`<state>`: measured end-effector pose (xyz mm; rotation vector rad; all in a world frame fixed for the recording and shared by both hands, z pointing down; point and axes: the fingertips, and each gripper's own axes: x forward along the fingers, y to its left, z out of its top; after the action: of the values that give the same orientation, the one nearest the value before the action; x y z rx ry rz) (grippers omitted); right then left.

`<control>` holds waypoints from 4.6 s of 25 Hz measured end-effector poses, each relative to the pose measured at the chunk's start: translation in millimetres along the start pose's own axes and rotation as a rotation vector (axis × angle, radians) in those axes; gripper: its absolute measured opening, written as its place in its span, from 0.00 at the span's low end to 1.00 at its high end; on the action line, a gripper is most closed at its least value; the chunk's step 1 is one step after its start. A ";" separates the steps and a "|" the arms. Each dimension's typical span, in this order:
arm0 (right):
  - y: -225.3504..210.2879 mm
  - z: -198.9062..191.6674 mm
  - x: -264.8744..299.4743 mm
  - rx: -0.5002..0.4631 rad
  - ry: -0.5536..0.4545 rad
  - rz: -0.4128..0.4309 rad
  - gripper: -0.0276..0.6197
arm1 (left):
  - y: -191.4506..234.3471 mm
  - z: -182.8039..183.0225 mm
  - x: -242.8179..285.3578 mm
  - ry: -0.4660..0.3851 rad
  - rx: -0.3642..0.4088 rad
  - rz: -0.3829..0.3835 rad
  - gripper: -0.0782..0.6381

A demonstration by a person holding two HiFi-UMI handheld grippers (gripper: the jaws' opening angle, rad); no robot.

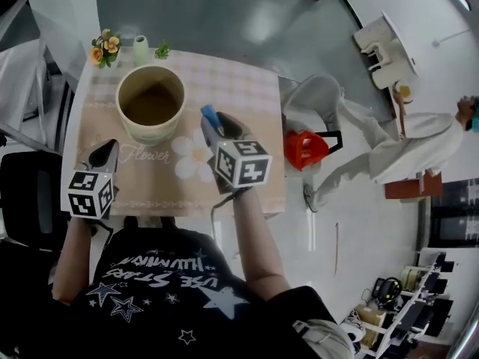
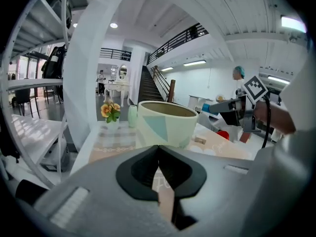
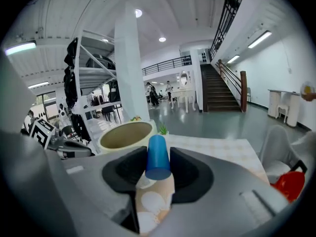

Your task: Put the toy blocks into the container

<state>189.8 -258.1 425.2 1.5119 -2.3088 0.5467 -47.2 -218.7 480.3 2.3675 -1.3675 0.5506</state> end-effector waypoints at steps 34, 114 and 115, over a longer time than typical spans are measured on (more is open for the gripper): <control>72.3 54.3 59.8 -0.154 -0.102 0.065 0.33 | 64.2 -4.1 -24.6 -0.027 -0.070 0.057 0.12; 54.1 77.4 74.0 -0.167 -0.017 0.138 0.28 | 66.4 1.7 -13.3 -0.004 -0.090 0.089 0.12; 61.8 76.0 77.8 -0.175 -0.008 0.146 0.28 | 69.4 2.7 -14.3 -0.011 -0.093 0.083 0.12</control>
<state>98.2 -334.3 386.8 1.2753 -2.4167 0.3640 -114.0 -242.2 478.2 2.2521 -1.4686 0.4862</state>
